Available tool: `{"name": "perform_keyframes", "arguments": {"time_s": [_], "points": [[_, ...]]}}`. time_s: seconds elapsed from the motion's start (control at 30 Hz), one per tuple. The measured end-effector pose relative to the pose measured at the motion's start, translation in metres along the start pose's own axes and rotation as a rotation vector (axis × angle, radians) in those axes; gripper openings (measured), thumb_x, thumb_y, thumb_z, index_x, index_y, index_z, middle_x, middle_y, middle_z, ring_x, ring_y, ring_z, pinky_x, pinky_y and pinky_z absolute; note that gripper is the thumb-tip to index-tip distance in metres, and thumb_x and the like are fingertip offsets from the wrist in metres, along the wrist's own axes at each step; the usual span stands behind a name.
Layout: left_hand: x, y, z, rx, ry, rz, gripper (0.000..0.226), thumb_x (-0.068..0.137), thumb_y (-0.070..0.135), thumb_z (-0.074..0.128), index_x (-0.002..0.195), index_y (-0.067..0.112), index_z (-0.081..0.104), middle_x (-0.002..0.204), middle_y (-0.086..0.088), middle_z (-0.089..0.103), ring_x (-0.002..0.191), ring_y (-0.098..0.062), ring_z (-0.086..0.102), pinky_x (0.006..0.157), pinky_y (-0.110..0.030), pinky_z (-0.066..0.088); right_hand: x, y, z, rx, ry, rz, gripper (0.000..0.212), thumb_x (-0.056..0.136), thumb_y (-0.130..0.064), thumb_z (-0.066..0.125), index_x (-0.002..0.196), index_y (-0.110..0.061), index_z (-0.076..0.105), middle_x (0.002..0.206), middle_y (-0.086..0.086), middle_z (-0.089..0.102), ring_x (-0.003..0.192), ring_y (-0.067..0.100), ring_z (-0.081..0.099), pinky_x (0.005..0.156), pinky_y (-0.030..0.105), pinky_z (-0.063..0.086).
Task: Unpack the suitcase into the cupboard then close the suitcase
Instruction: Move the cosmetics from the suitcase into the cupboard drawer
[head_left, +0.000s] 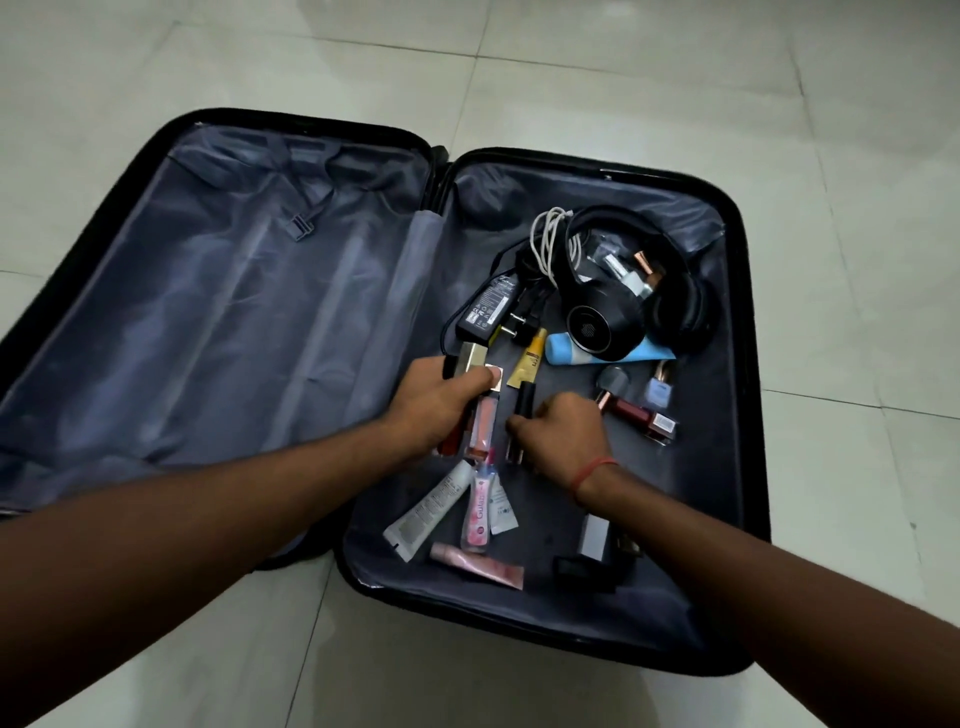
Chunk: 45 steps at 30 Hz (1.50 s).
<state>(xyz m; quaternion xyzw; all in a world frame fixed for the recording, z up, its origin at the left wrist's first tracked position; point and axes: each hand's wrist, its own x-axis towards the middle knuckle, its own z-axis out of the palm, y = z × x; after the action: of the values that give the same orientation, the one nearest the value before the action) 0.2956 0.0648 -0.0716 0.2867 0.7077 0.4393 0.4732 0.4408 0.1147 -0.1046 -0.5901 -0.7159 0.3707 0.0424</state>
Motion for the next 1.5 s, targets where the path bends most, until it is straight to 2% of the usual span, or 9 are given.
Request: {"name": "perform_keyframes", "arguments": {"time_s": [0.2, 0.3, 0.4, 0.53, 0.67, 0.87, 1.0, 1.13, 1.5], "points": [[-0.026, 0.018, 0.008, 0.075, 0.022, 0.046, 0.031, 0.086, 0.021, 0.069, 0.059, 0.016, 0.054, 0.052, 0.004, 0.053, 0.047, -0.010, 0.049, 0.047, -0.026, 0.040, -0.024, -0.001, -0.035, 0.386, 0.122, 0.181, 0.023, 0.075, -0.019, 0.068, 0.060, -0.006, 0.056, 0.052, 0.002, 0.058, 0.051, 0.007, 0.057, 0.052, 0.024, 0.051], [-0.056, 0.043, 0.013, 0.087, 0.009, 0.001, 0.028, 0.084, 0.021, 0.071, 0.059, 0.019, 0.058, 0.054, 0.006, 0.057, 0.050, -0.010, 0.053, 0.052, -0.028, 0.043, -0.053, -0.012, -0.068, 0.651, 0.116, 0.278, 0.026, 0.083, -0.015, 0.072, 0.068, -0.009, 0.052, 0.068, 0.018, 0.064, 0.068, 0.031, 0.068, 0.062, 0.045, 0.060], [-0.097, 0.089, 0.015, 0.026, -0.017, -0.072, 0.021, 0.083, 0.019, 0.072, 0.067, 0.012, 0.062, 0.059, -0.003, 0.059, 0.054, -0.017, 0.055, 0.053, -0.032, 0.045, -0.102, -0.034, -0.124, 0.712, 0.108, 0.286, 0.021, 0.085, -0.014, 0.072, 0.076, -0.007, 0.054, 0.072, 0.019, 0.067, 0.065, 0.025, 0.065, 0.065, 0.048, 0.058], [-0.170, 0.181, 0.020, -0.051, -0.025, -0.177, 0.030, 0.077, 0.030, 0.076, 0.065, 0.009, 0.057, 0.054, -0.007, 0.056, 0.047, -0.022, 0.052, 0.043, -0.032, 0.043, -0.180, -0.077, -0.220, 0.865, 0.123, 0.361, 0.014, 0.088, -0.009, 0.068, 0.099, -0.009, 0.059, 0.084, 0.015, 0.068, 0.066, 0.007, 0.066, 0.054, 0.023, 0.054], [-0.253, 0.305, 0.028, 0.016, -0.180, -0.189, 0.030, 0.086, 0.015, 0.070, 0.062, 0.006, 0.055, 0.044, -0.007, 0.051, 0.031, -0.021, 0.043, 0.035, -0.021, 0.035, -0.274, -0.129, -0.325, 0.894, 0.225, 0.426, 0.021, 0.085, -0.017, 0.072, 0.098, -0.003, 0.064, 0.089, 0.022, 0.070, 0.076, 0.026, 0.067, 0.068, 0.041, 0.060], [-0.354, 0.489, 0.049, 0.127, -0.394, -0.112, 0.028, 0.082, 0.017, 0.075, 0.061, 0.012, 0.056, 0.048, 0.001, 0.052, 0.037, -0.009, 0.044, 0.039, -0.020, 0.036, -0.414, -0.215, -0.487, 1.052, 0.373, 0.504, 0.017, 0.091, -0.009, 0.063, 0.093, 0.007, 0.062, 0.074, 0.014, 0.067, 0.063, 0.023, 0.064, 0.059, 0.033, 0.055], [-0.424, 0.588, 0.077, 0.147, -0.542, -0.090, 0.032, 0.074, 0.027, 0.081, 0.079, 0.001, 0.062, 0.063, -0.019, 0.060, 0.050, -0.019, 0.055, 0.047, -0.033, 0.047, -0.498, -0.244, -0.575, 1.145, 0.534, 0.520, 0.016, 0.091, -0.008, 0.063, 0.091, 0.008, 0.064, 0.072, 0.011, 0.067, 0.063, 0.019, 0.065, 0.057, 0.030, 0.054], [-0.490, 0.654, 0.125, 0.241, -0.650, 0.016, 0.024, 0.079, 0.021, 0.078, 0.072, 0.006, 0.060, 0.050, 0.002, 0.053, 0.041, -0.016, 0.046, 0.040, -0.022, 0.038, -0.568, -0.239, -0.641, 1.219, 0.687, 0.523, 0.015, 0.091, -0.009, 0.063, 0.087, 0.005, 0.066, 0.070, 0.011, 0.067, 0.064, 0.023, 0.063, 0.059, 0.034, 0.054], [-0.655, 0.735, 0.313, 0.205, -0.904, 0.142, 0.033, 0.065, 0.036, 0.076, 0.072, 0.008, 0.060, 0.064, -0.003, 0.053, 0.059, -0.016, 0.053, 0.059, -0.029, 0.043, -0.727, -0.129, -0.783, 1.222, 1.091, 0.530, 0.017, 0.093, -0.013, 0.061, 0.086, 0.002, 0.065, 0.075, 0.010, 0.067, 0.061, 0.017, 0.061, 0.055, 0.025, 0.052]]}}
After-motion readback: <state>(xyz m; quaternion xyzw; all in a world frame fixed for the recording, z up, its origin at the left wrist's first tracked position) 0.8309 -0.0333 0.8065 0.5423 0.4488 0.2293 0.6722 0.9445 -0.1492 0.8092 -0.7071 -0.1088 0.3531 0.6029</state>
